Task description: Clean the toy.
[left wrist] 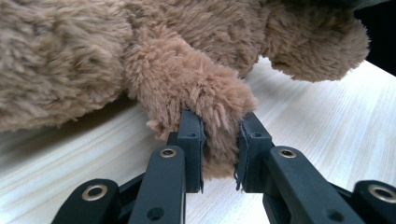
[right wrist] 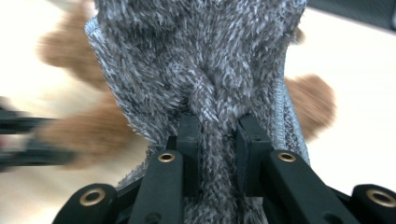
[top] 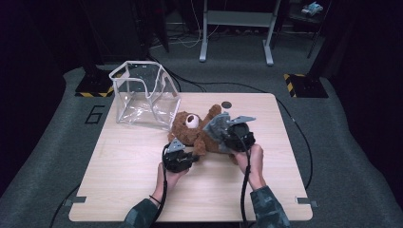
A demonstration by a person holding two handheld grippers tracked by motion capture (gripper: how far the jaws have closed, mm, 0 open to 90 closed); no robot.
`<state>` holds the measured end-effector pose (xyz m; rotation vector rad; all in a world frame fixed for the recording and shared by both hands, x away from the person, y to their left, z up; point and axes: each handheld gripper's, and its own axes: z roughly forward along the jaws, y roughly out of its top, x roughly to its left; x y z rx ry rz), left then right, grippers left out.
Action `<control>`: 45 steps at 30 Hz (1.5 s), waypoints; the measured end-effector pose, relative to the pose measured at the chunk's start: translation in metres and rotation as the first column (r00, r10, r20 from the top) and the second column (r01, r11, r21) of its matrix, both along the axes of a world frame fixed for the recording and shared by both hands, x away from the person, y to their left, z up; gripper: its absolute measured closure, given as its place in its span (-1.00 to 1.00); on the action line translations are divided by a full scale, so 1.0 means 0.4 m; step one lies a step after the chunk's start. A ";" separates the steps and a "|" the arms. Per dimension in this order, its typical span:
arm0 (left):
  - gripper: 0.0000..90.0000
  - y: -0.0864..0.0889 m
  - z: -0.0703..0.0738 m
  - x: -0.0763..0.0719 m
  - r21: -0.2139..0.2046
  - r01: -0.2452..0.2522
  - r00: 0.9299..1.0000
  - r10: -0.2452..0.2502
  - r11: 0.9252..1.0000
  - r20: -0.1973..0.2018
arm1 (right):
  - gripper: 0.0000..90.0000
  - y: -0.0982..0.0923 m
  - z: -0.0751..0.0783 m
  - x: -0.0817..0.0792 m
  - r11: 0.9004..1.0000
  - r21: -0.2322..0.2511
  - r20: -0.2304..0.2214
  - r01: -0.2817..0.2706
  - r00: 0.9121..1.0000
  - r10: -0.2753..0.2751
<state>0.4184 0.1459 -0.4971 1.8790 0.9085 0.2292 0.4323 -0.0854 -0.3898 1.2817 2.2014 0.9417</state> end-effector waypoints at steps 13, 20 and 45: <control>0.68 0.031 -0.001 0.004 -0.016 -0.036 0.999 0.036 0.999 -0.001 | 0.66 0.066 -0.169 0.026 0.997 -0.074 -0.113 -0.022 0.993 0.013; 0.68 0.033 -0.005 0.005 -0.021 -0.045 0.999 0.045 0.999 -0.001 | 0.65 0.036 -0.192 0.005 0.995 -0.101 -0.139 -0.026 0.990 0.012; 0.67 0.032 -0.008 0.013 -0.027 -0.042 0.999 0.042 0.999 -0.005 | 0.65 0.085 -0.128 -0.013 0.996 -0.044 -0.044 -0.076 0.996 0.074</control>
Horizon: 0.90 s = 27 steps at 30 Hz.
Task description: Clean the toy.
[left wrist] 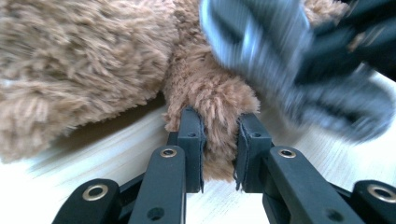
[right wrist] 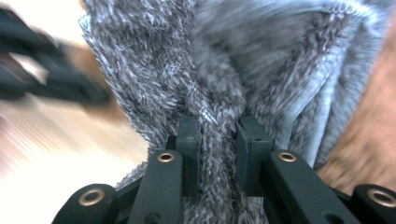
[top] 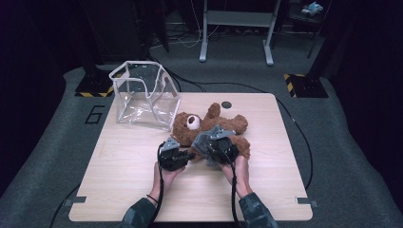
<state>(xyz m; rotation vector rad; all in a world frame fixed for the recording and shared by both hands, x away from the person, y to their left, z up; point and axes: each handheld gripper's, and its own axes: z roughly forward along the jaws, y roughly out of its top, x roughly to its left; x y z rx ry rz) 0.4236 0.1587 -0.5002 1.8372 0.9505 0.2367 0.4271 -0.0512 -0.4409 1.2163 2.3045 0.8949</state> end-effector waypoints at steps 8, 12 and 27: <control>0.67 0.016 -0.001 -0.001 0.006 -0.008 1.000 0.008 1.000 -0.002 | 0.65 0.031 -0.075 0.035 0.999 -0.052 -0.068 -0.003 0.998 0.000; 0.67 0.024 -0.004 0.000 -0.002 -0.010 1.000 0.010 1.000 -0.007 | 0.65 0.014 -0.088 0.022 0.998 -0.069 -0.089 -0.012 0.996 0.005; 0.62 0.022 -0.013 -0.002 -0.004 0.001 1.000 -0.001 1.000 -0.010 | 0.65 -0.022 0.044 0.114 0.995 -0.027 0.022 0.092 0.996 -0.091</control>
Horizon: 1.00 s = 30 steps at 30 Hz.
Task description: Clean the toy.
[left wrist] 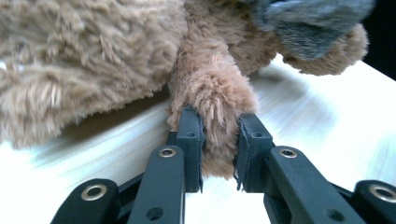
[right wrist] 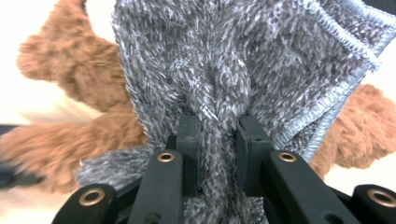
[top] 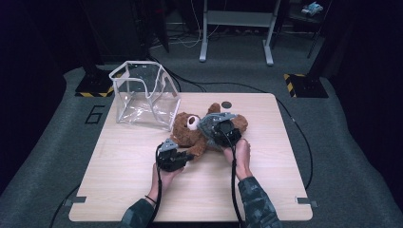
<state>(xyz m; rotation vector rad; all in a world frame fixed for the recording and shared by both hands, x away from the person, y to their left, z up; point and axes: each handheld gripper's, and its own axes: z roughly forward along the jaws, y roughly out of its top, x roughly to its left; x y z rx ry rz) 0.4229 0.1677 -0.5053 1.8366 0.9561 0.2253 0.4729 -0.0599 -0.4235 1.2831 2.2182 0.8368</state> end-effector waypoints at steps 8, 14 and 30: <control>-0.12 0.051 0.013 -0.018 0.012 -0.092 0.996 0.091 0.996 0.018 | 0.65 -0.005 -0.003 -0.011 0.999 0.033 -0.004 -0.007 1.000 0.007; -0.33 0.102 0.021 -0.017 0.042 -0.166 0.985 0.163 0.985 0.059 | 0.65 -0.010 -0.002 -0.018 0.998 0.058 0.002 -0.003 1.000 0.003; -0.61 0.036 0.030 0.079 0.173 -0.224 0.968 0.199 0.959 0.152 | 0.65 -0.123 0.004 -0.105 0.990 0.133 0.080 0.043 0.995 -0.054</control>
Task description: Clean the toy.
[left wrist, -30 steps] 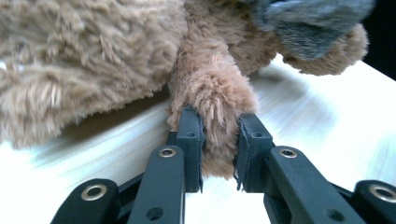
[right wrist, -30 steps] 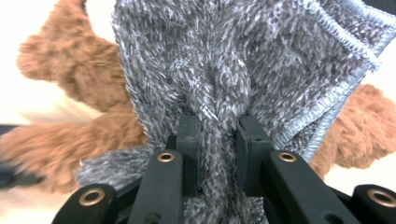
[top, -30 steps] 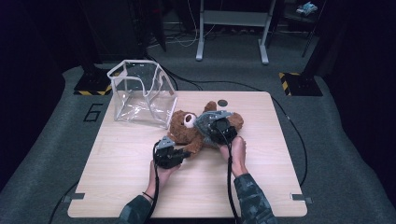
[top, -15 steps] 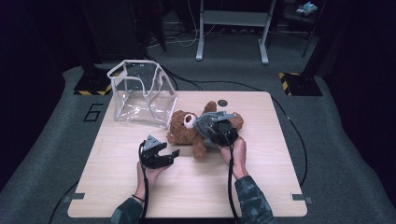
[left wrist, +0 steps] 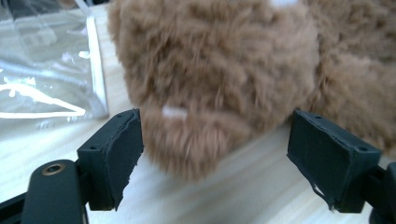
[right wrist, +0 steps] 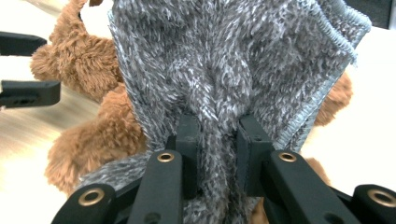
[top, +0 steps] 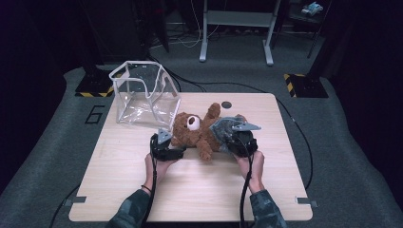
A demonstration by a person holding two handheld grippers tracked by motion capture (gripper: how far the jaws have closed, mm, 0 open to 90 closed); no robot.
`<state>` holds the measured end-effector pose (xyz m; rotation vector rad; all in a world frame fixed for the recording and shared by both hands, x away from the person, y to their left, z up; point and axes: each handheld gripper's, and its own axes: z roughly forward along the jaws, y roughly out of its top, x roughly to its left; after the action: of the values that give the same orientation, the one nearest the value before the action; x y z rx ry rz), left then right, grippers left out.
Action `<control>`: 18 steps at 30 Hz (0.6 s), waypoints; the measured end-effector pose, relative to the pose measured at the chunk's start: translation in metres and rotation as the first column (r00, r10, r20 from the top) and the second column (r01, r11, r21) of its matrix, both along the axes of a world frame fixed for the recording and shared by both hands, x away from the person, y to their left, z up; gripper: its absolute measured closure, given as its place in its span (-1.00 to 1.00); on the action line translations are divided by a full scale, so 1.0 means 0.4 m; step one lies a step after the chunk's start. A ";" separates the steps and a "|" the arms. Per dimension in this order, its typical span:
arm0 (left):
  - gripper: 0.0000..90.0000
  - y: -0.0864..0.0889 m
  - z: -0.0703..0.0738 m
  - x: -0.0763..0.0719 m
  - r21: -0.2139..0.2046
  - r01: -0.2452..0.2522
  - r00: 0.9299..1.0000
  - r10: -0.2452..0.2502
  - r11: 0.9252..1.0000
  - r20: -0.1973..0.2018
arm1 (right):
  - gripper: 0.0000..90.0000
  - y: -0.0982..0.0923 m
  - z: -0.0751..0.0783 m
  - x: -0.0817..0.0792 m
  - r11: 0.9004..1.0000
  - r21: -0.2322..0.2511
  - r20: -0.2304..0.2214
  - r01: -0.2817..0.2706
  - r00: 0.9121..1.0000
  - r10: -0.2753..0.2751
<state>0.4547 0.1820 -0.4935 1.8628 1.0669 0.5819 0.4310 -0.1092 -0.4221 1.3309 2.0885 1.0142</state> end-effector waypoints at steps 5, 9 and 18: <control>-0.63 -0.023 0.010 0.022 0.013 -0.005 1.000 0.005 1.000 0.006 | 0.65 -0.029 -0.002 -0.019 1.000 0.018 0.016 0.016 1.000 -0.017; -0.65 -0.040 0.007 0.034 0.041 -0.003 1.000 0.003 0.999 -0.001 | 0.65 -0.039 -0.007 -0.021 1.000 0.015 0.016 0.020 1.000 -0.020; -0.16 -0.060 -0.006 0.043 0.083 -0.007 1.000 0.005 0.997 0.017 | 0.65 -0.040 -0.034 -0.020 0.999 0.037 -0.011 0.027 1.000 -0.026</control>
<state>0.4718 0.1580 -0.4958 1.9237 1.0515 0.6534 0.4231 -0.1253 -0.4356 1.3811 2.0630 1.0420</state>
